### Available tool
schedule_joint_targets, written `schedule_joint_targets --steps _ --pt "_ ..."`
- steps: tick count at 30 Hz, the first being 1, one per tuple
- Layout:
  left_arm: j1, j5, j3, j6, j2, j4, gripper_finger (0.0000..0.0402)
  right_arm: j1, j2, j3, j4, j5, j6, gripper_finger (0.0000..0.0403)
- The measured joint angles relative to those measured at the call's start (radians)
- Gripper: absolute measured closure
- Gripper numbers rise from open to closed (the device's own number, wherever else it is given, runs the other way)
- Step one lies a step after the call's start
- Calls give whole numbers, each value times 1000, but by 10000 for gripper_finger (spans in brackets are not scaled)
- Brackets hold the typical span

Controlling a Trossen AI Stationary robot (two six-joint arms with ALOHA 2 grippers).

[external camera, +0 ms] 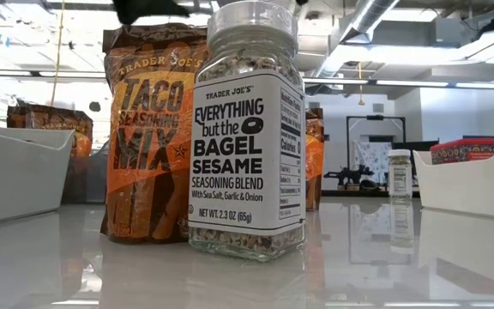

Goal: Sort spices by type
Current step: Adjust the white spice bottle inside the gray bin

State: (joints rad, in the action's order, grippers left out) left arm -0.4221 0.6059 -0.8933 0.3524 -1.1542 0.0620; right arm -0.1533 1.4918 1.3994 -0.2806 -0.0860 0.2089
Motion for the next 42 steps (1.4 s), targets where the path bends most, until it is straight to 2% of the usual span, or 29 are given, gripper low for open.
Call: schedule_joint_targets --steps 4,8,14,24,29,36,42 --pt "5 1 -21 -84 -29 -115 81 -4 -1 0 8 38 -10 180" --pt "28 -5 -32 -85 -31 -134 81 -14 -1 0 46 66 -13 180" --pt "69 -113 -32 -38 -37 -163 81 -31 0 0 127 65 -53 180" --pt "103 -218 -40 -112 -75 -306 81 -38 2 0 126 75 -51 180" --pt "150 -314 -97 -85 -106 -261 81 -37 2 0 118 87 -44 180" --pt "194 -383 -273 -74 -153 39 81 -37 2 0 75 83 -31 180" --pt "197 -405 -324 -59 -218 74 82 -38 2 0 81 89 -33 180"
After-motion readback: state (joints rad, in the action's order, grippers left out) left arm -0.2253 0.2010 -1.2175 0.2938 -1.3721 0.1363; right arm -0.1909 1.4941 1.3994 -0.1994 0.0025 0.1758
